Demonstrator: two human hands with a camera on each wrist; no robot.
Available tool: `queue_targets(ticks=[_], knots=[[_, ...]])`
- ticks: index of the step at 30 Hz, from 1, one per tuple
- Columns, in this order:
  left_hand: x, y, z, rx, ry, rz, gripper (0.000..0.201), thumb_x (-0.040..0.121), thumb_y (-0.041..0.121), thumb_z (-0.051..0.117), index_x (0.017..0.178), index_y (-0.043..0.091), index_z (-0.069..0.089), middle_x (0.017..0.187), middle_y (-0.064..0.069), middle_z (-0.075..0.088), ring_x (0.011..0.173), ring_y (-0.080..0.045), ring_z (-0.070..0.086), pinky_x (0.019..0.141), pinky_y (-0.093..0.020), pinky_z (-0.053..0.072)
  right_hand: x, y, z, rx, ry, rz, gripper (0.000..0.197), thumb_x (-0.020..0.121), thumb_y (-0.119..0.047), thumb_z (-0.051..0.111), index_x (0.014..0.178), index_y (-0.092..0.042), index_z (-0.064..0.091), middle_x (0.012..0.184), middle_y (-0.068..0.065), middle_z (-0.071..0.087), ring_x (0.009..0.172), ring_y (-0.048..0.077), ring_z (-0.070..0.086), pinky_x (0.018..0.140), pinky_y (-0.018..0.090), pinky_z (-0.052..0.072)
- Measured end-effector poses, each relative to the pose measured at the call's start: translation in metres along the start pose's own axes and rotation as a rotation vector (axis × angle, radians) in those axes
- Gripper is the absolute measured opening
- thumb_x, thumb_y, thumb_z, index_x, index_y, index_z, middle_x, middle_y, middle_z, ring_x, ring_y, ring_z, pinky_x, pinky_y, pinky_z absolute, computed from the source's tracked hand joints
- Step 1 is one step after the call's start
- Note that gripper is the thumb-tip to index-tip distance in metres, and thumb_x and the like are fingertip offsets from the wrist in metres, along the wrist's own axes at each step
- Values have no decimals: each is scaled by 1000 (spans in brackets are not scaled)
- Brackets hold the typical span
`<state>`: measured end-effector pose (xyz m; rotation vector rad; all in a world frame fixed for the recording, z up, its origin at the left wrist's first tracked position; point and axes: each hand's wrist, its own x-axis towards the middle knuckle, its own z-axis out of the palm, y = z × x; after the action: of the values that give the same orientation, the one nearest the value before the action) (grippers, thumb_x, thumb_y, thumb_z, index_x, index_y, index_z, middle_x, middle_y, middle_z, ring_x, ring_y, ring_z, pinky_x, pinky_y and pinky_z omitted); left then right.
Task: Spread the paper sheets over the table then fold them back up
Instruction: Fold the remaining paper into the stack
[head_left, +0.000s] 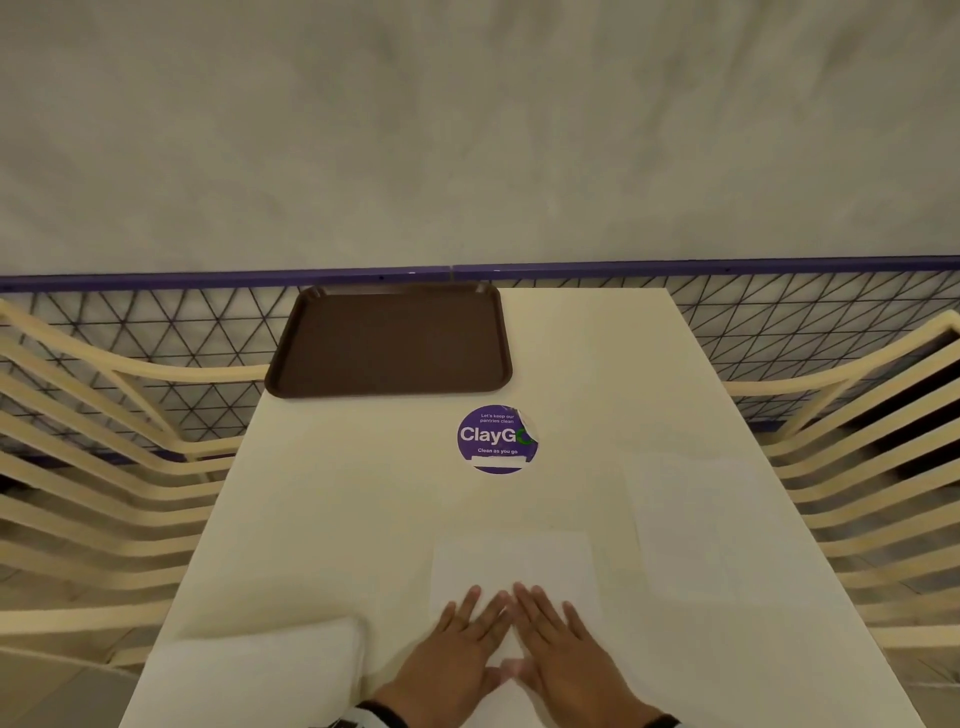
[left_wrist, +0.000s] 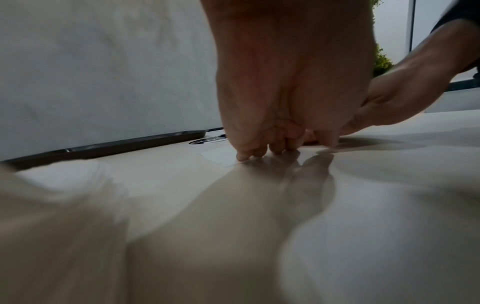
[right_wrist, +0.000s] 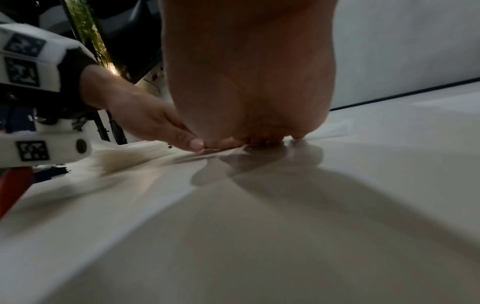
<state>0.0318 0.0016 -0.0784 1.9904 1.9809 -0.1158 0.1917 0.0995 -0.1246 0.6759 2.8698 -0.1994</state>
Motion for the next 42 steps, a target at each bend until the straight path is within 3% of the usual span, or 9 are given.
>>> queue_targets(ticks=[4, 10, 13, 21, 27, 31, 34, 37, 42], knots=[[-11, -12, 10, -21, -108, -119, 84, 84, 47, 33, 148, 11, -7, 155, -2, -20, 144, -20, -15, 115, -32, -7, -13, 20, -5, 46, 15, 12, 64, 97, -52, 6, 148, -15, -3, 158, -1, -9, 144, 10, -8, 114, 32, -5], [-19, -16, 0, -176, 75, -355, 64, 91, 39, 38, 139, -3, 35, 152, -12, -7, 143, -23, 21, 112, -38, 26, -31, 51, -9, 53, 88, 120, 58, 98, -48, 5, 149, -20, -3, 158, -5, -9, 144, 7, -8, 114, 29, -7], [-7, -16, -17, -239, 190, -497, 48, 89, 31, 60, 120, -5, 53, 137, -14, 47, 122, -27, 51, 99, -25, 40, -30, 50, -11, 52, 68, 126, 58, 99, -47, 5, 148, -19, -4, 157, -4, -10, 144, 8, -9, 114, 29, -8], [32, -21, -40, -930, 124, -923, 60, 87, 30, 63, 128, -6, 36, 129, -18, 47, 118, -29, 48, 87, -26, 39, -31, 45, -14, -12, -37, 156, 68, 94, -50, 16, 148, -15, -5, 158, 0, -10, 144, 13, -12, 113, 32, -8], [18, -20, -50, -929, 282, -711, 11, 84, 27, 64, 94, 21, 65, 90, 7, 65, 79, -7, 59, 68, -14, 45, -24, 38, -65, 153, -137, 210, 58, 66, -51, 44, 120, -30, 40, 129, -10, 59, 117, 6, 56, 114, 34, -12], [-15, -16, -82, -884, 429, -459, 24, 84, 20, 66, 69, 33, 53, 63, 16, 58, 61, 0, 53, 57, -11, 39, 15, 26, -111, 316, 80, 46, 83, 85, -36, 58, 146, -36, 1, 153, -18, -7, 141, 4, -12, 112, 36, -14], [-50, -29, -99, -836, 476, -441, 25, 82, 23, 68, 61, 25, 54, 58, 13, 58, 61, -8, 52, 56, -15, 36, 51, 8, -132, 446, 12, -64, 62, 85, -30, 62, 140, -29, 33, 136, -26, 25, 137, -3, 8, 115, 36, -9], [-86, -59, -108, -830, 617, -521, 18, 78, 21, 73, 66, 13, 63, 66, 2, 65, 61, -8, 57, 57, -15, 40, 81, -9, -148, 668, -148, -20, 22, 80, -21, 70, 91, -4, 62, 81, -6, 54, 81, 13, 54, 81, 25, 36], [-155, -116, -97, -932, 738, -862, 27, 81, 16, 70, 64, -3, 61, 51, -11, 57, 42, -11, 49, 46, -19, 38, 108, -59, -158, 978, -340, 61, 16, 82, -14, 70, 70, -11, 60, 59, -1, 58, 51, 6, 57, 56, 18, 44]])
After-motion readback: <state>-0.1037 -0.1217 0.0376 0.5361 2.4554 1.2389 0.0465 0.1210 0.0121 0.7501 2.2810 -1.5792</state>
